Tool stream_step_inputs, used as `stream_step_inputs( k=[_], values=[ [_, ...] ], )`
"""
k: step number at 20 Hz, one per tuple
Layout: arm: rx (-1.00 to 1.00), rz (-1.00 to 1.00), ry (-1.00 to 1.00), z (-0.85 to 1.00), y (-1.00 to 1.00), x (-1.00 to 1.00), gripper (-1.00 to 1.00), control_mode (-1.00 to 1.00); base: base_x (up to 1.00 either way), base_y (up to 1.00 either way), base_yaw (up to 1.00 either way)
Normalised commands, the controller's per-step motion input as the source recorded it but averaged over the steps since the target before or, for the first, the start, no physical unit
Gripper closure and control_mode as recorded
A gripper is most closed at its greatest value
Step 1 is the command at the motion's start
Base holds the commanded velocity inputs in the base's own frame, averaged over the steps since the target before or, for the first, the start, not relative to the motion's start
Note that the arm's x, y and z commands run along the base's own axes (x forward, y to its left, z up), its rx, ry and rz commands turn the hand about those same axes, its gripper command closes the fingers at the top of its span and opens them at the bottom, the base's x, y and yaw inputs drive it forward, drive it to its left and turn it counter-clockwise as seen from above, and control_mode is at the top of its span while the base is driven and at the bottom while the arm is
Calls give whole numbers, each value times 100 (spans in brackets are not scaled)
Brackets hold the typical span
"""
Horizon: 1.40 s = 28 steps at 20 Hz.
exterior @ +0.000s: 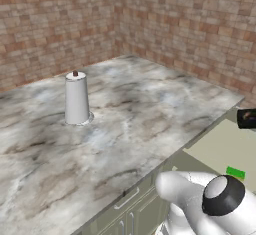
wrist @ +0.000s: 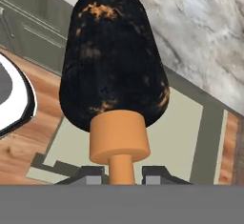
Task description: Restock the sink supplies by placing the sponge and soap dispenser on the counter and next to the sink. Make sure the soap dispenser is upright.
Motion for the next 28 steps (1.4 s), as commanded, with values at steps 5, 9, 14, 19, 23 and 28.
stream_step_inputs(
  k=[5, 9, 14, 19, 23, 28],
  values=[
    [-5, 1, 12, -5, 65, 4, 100, -100, 0, 0, 0],
    [-1, 0, 0, 0, 11, 0, 100, -100, 0, 0, 0],
    [-7, -1, 0, 0, 31, -1, 100, 100, -14, 18, -9],
    [0, 0, 0, 0, 0, 0, 100, 100, -50, 39, -43],
    [0, 0, 0, 0, 0, 0, 100, 100, -64, 23, -62],
    [0, 0, 0, 0, 0, 0, 100, 100, -60, 17, -73]
  ],
)
